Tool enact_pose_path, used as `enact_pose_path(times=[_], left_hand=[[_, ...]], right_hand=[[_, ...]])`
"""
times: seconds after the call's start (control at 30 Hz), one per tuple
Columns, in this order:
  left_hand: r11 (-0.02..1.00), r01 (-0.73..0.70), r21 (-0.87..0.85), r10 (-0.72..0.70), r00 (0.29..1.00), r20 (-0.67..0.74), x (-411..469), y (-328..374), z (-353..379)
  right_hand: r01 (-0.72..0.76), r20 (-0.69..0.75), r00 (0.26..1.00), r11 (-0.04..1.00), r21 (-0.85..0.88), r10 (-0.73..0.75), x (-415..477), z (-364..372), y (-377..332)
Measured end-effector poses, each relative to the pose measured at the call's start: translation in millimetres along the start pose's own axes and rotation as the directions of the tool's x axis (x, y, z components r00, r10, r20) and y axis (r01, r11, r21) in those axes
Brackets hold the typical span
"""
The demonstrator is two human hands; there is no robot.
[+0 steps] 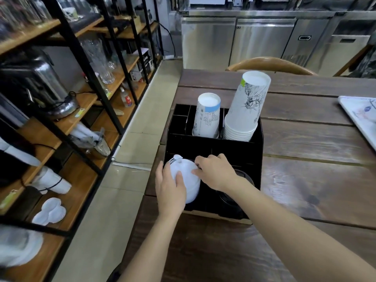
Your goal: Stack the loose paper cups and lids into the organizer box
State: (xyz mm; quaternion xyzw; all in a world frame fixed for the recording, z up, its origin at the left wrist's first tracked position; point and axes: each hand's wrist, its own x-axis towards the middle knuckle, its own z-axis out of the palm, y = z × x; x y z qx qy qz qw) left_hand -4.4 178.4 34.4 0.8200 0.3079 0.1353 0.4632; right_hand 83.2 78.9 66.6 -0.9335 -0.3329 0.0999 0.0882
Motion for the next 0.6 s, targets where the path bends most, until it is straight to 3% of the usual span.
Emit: enact_pose_path(times=[0.17,0.6], left_hand=[[0.99,-0.06,0.129,0.055,0.997,0.046,11.2,-4.1,1.7],[0.991,-0.086,0.103,0.083,0.996,0.032,10.6,-8.4,1.0]], right_hand=[[-0.017,0.007,1.0,1.0,0.013,0.017,1.0,2.5,5.9],[0.017,-0.007,1.0,1.0,0.009,-0.017,-2.0,2.6,5.2]])
